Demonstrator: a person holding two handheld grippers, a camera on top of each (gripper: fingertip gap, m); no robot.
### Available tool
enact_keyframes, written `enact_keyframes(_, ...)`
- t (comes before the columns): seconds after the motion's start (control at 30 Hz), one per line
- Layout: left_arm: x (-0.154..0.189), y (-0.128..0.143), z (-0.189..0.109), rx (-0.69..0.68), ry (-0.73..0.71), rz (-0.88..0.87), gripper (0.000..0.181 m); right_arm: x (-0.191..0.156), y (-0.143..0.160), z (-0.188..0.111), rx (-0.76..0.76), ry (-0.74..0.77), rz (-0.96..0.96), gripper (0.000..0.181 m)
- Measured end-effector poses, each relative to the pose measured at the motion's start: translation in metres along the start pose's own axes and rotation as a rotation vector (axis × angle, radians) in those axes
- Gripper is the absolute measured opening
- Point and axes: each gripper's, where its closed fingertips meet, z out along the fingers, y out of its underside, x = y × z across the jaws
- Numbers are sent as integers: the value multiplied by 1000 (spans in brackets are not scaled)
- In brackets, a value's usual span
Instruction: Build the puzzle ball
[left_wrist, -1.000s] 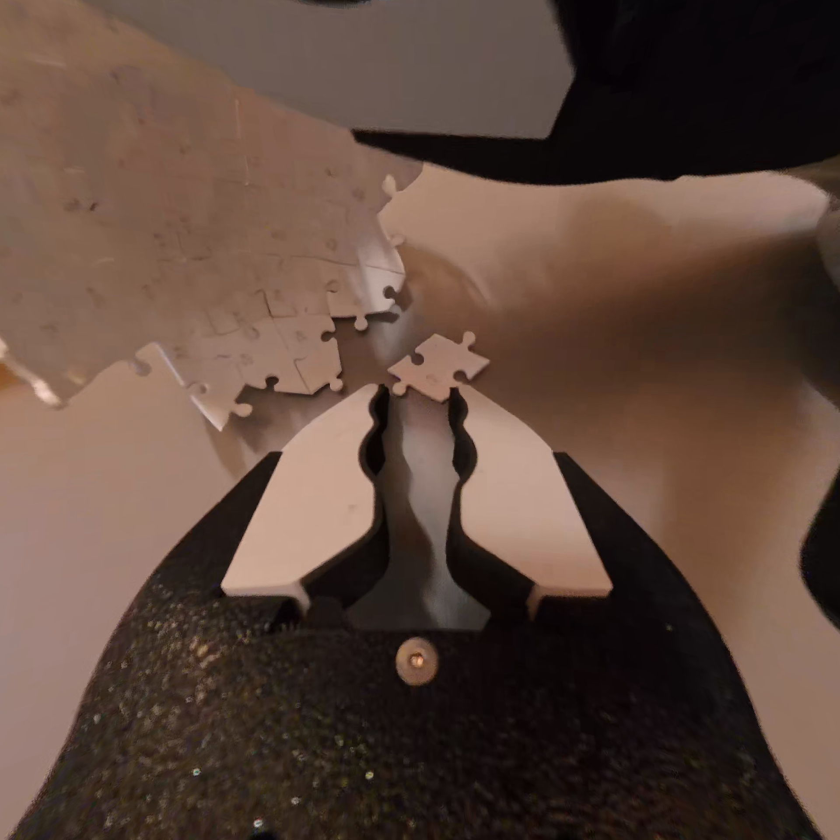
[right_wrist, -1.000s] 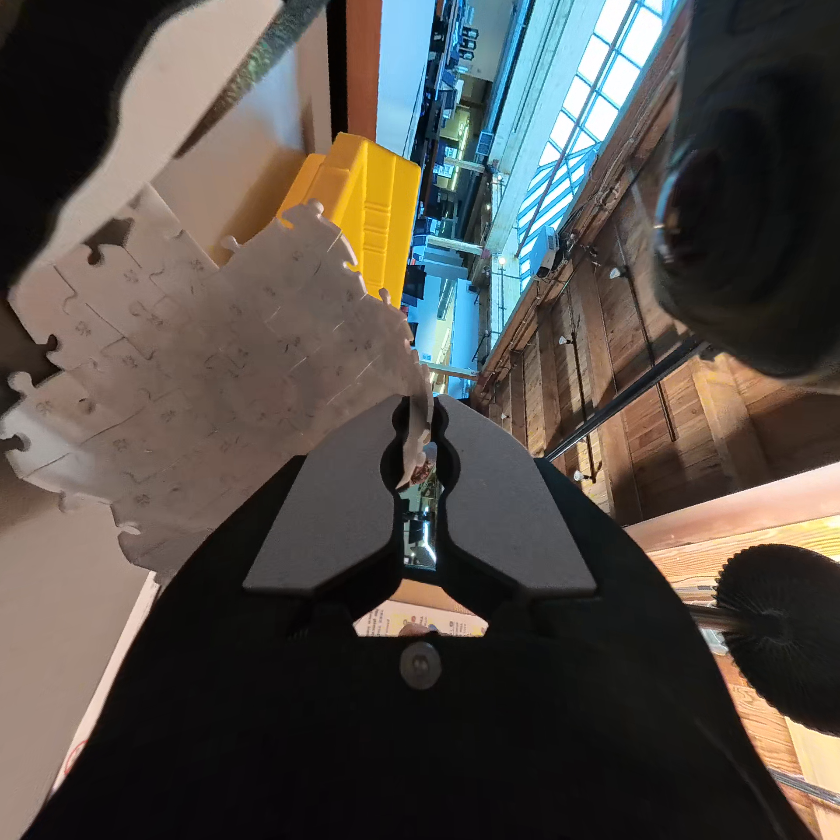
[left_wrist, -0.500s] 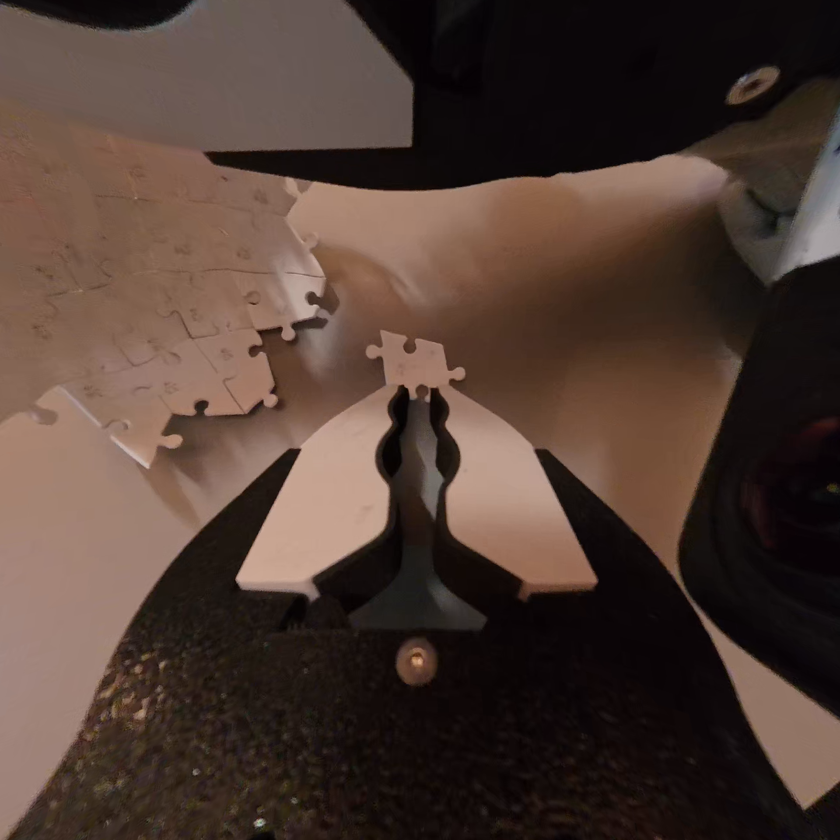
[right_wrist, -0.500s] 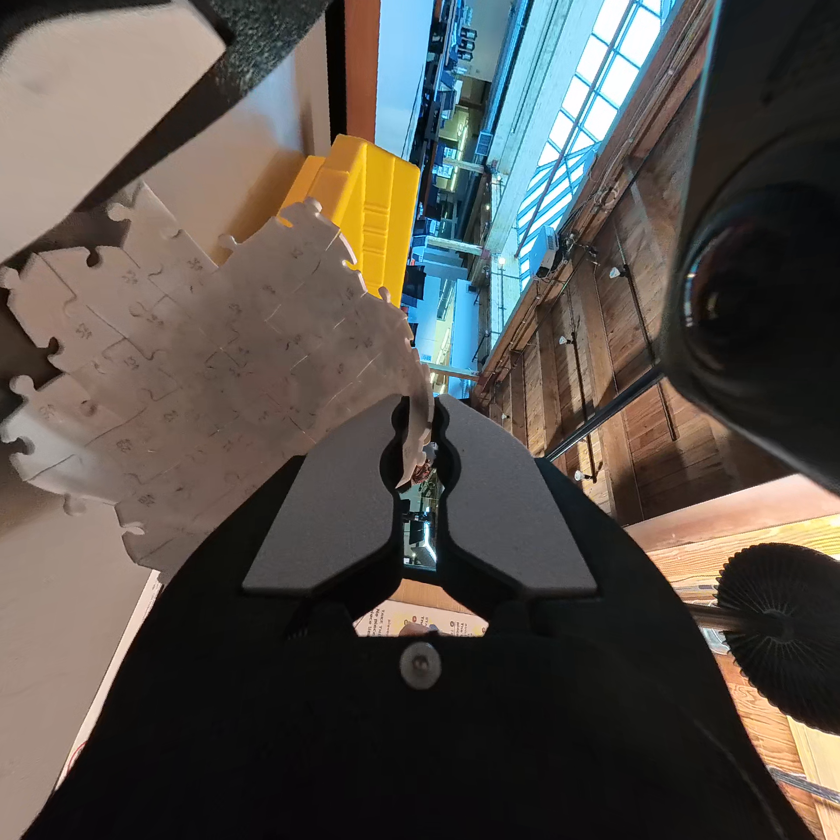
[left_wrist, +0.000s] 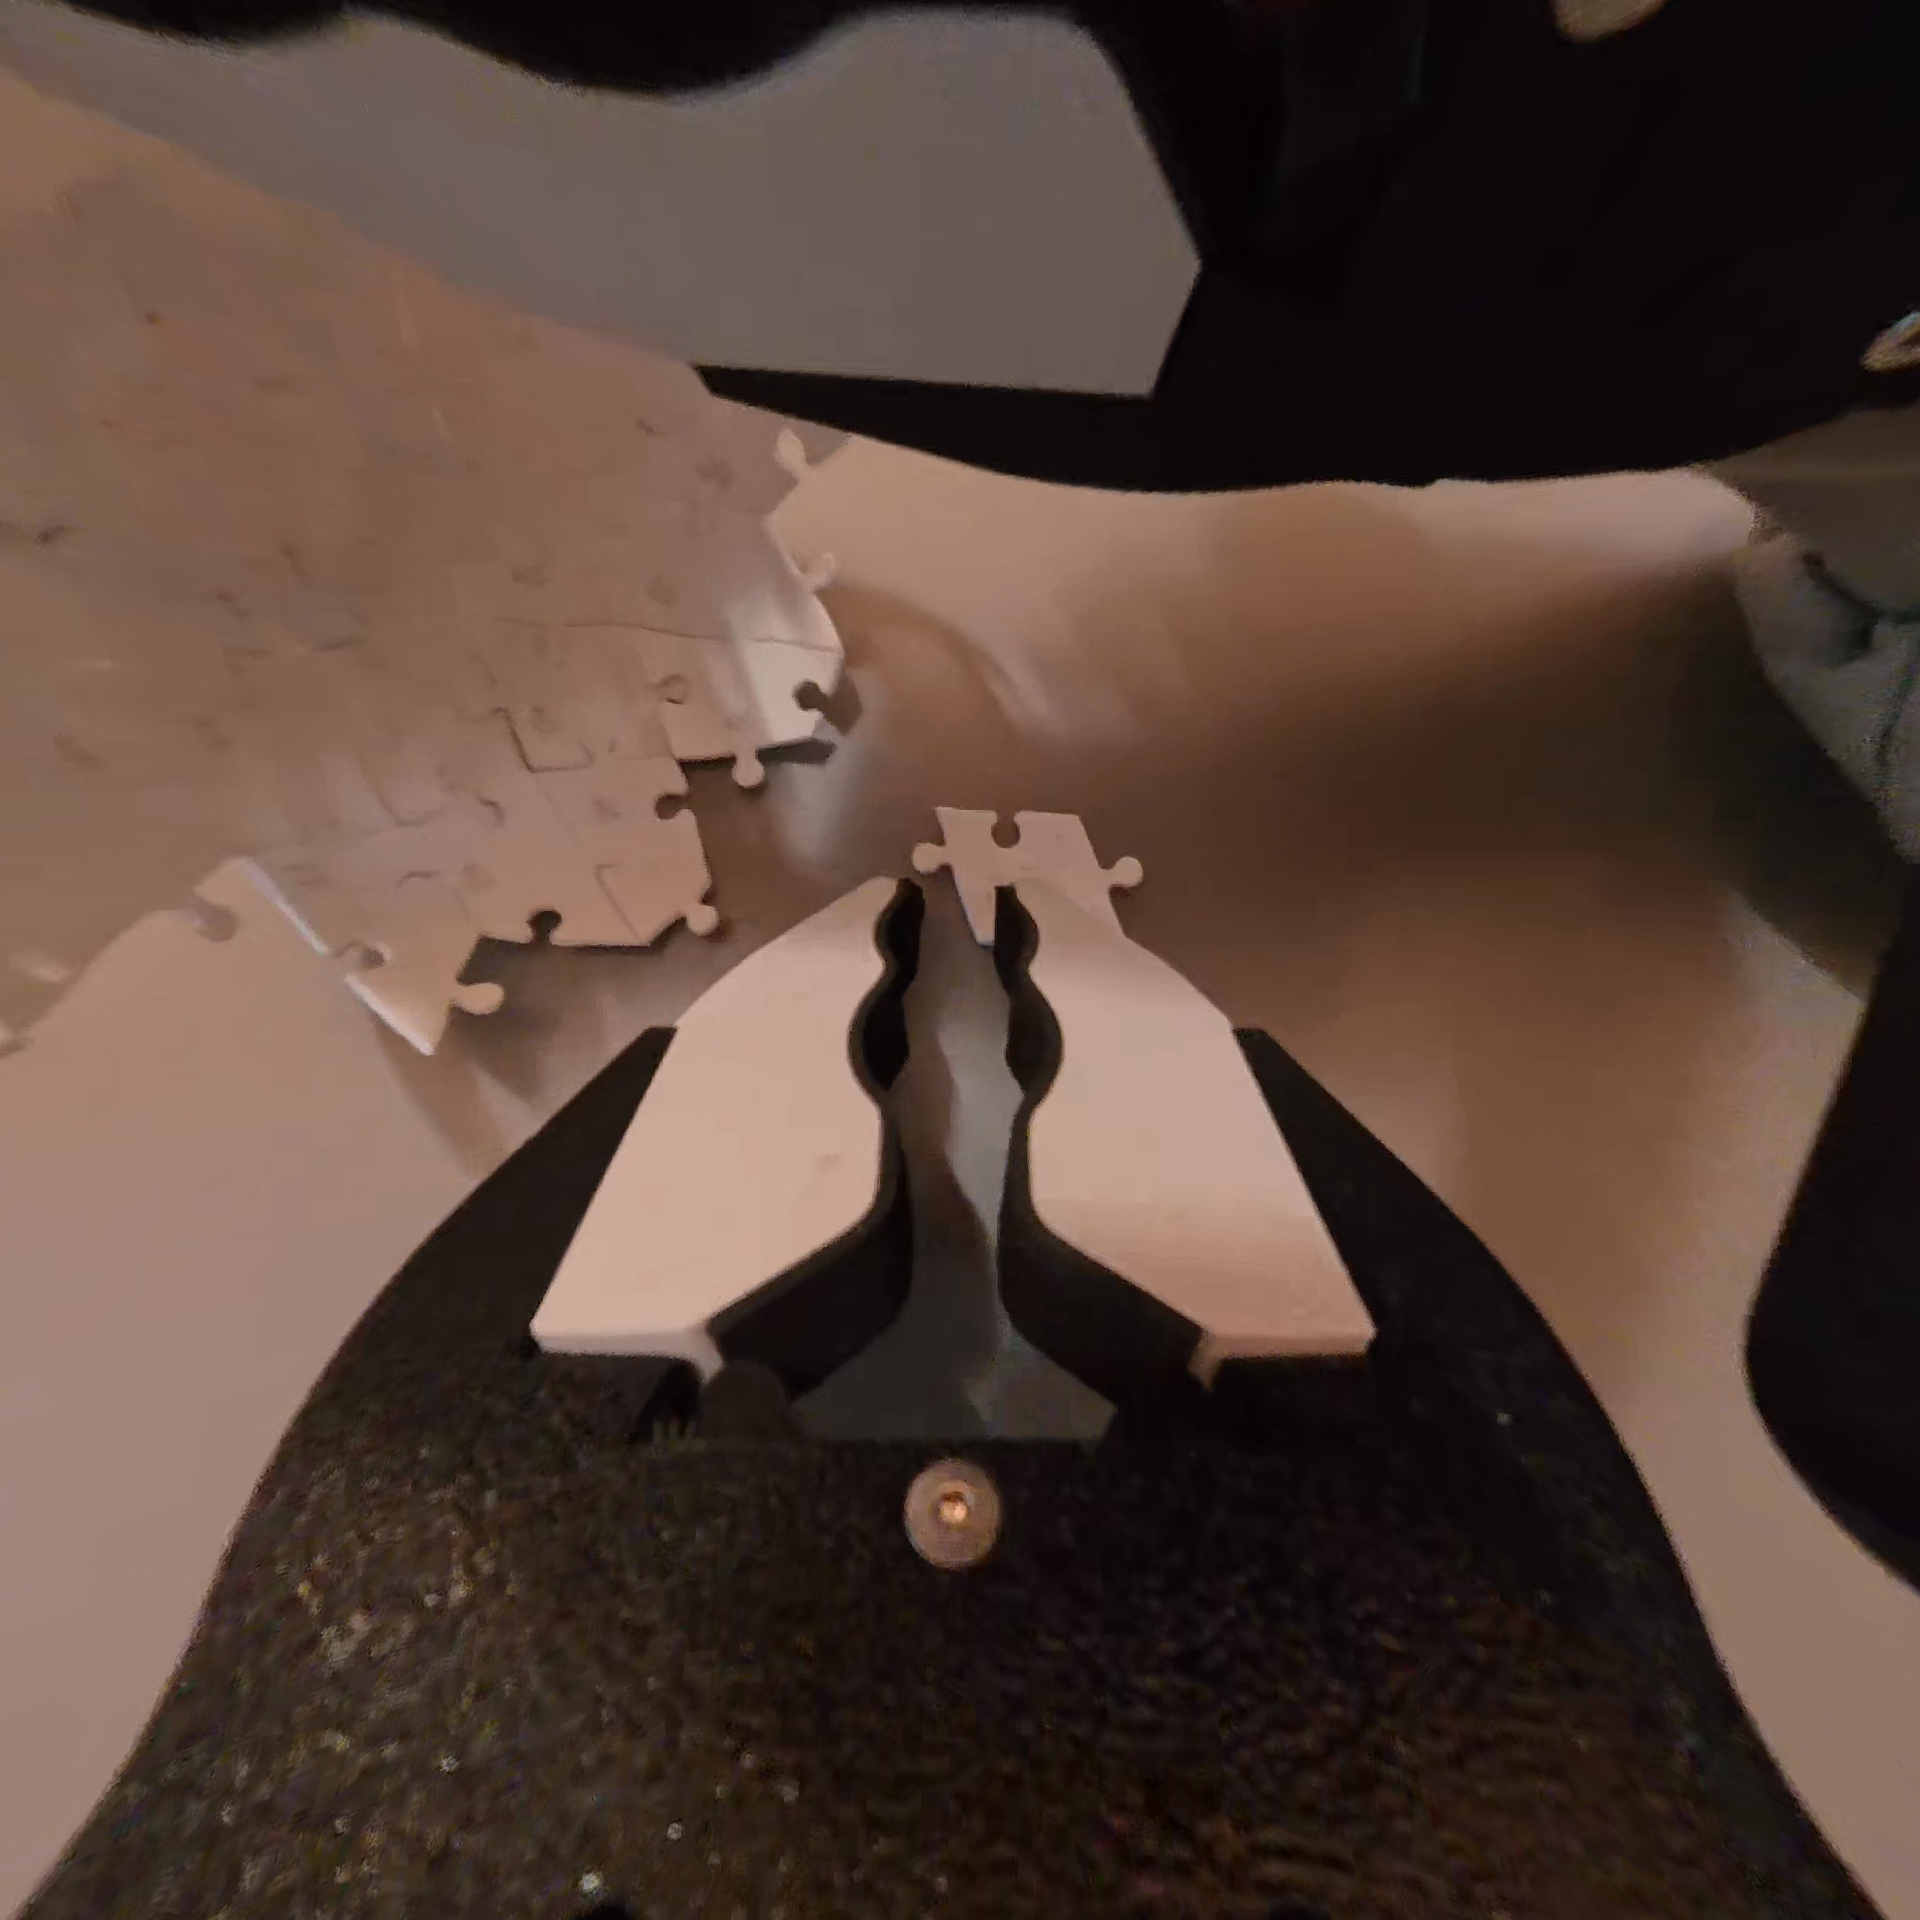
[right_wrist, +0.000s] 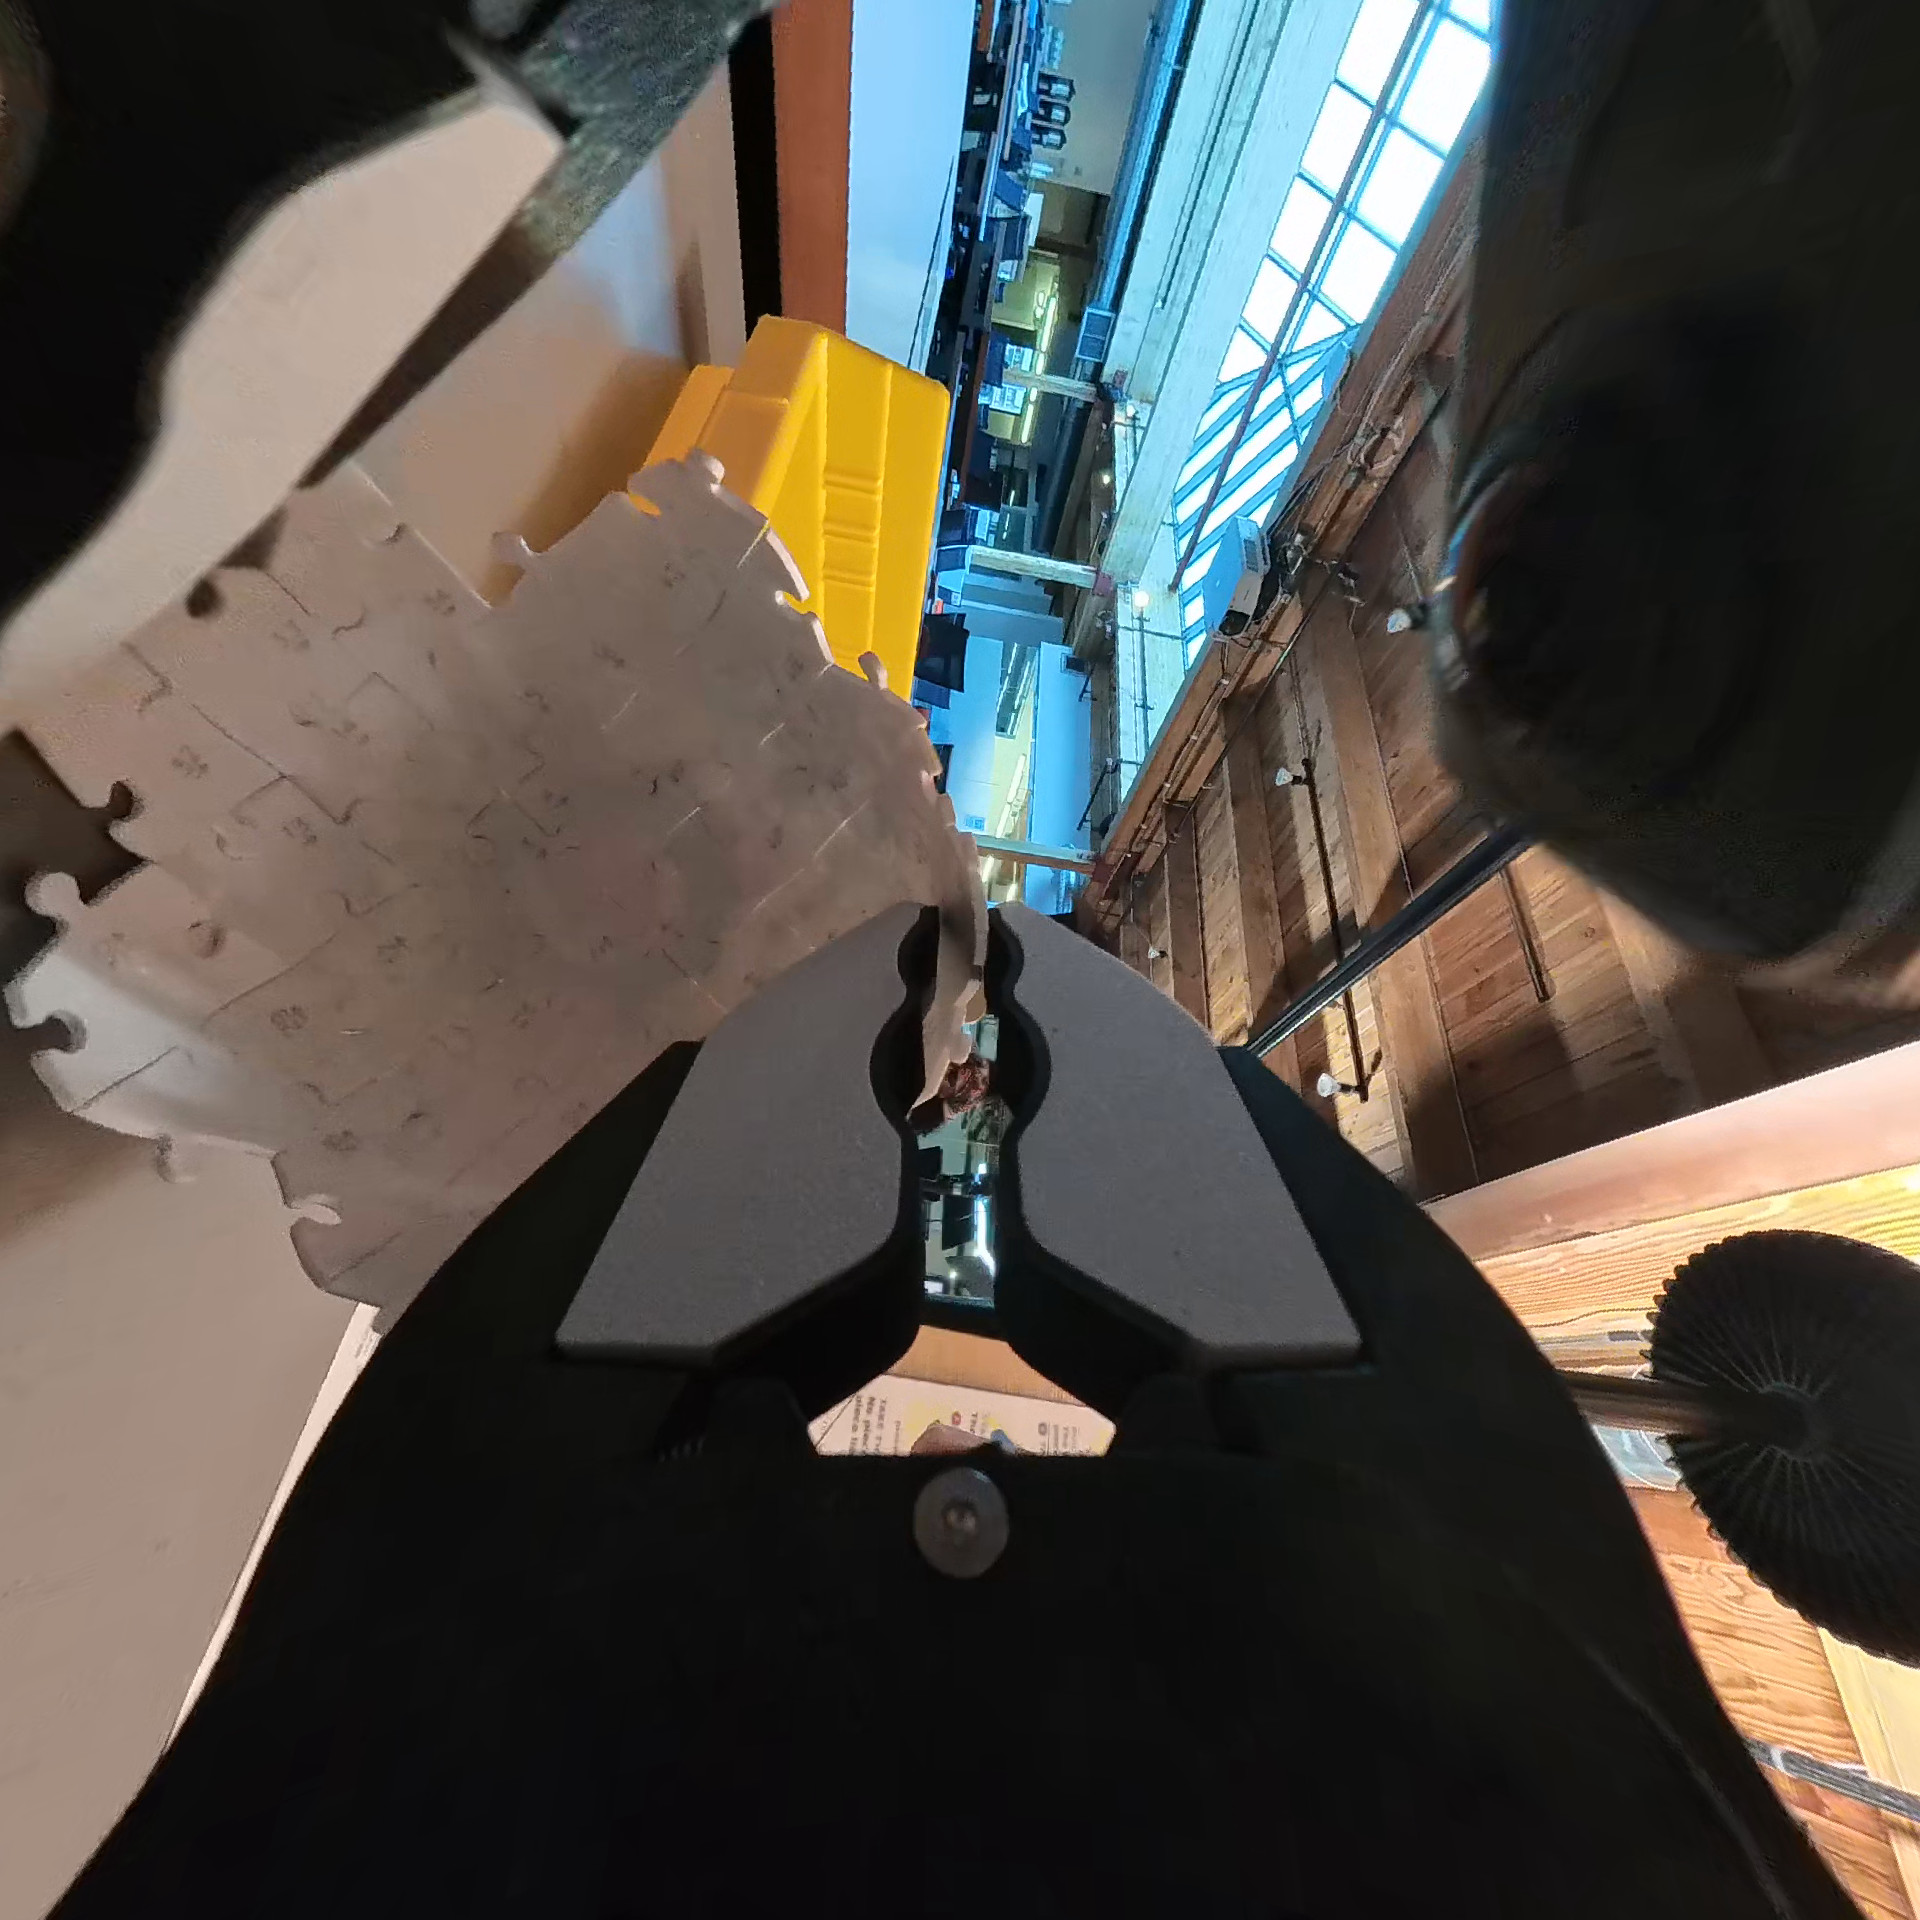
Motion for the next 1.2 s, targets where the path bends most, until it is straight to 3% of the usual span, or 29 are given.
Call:
enact_keyframes(0.03, 2, 3, 2, -23, -2, 11, 14, 0, -1, 0, 2, 2, -1, 8)
enact_keyframes(0.2, 21, 3, 3, -31, 70, 57, 11, 0, 0, 0, 2, 3, 4, 8)
enact_keyframes(0.3, 13, 0, 2, -10, 30, 52, 21, 1, -1, 0, 7, 7, 6, 8)
enact_keyframes(0.43, 20, -11, 1, 51, 99, 106, 28, 0, 1, 0, 4, 7, 9, 8)
enact_keyframes(0.57, 30, 4, 3, -35, 155, 238, 21, 0, 1, 0, 4, 6, 9, 8)
enact_keyframes(0.67, 33, 5, 1, -43, 142, 210, 18, 0, 0, 0, 5, 6, 7, 8)
enact_keyframes(0.87, 52, 4, -8, -47, 262, 49, 27, 0, 1, 0, 4, 6, 10, 8)
enact_keyframes(0.97, 39, 0, -12, -22, 219, 19, 29, 1, 2, 0, 2, 6, 11, 8)
enact_keyframes(1.2, 37, 2, -6, -16, 148, 162, 32, 0, 1, 0, 6, 7, 12, 8)
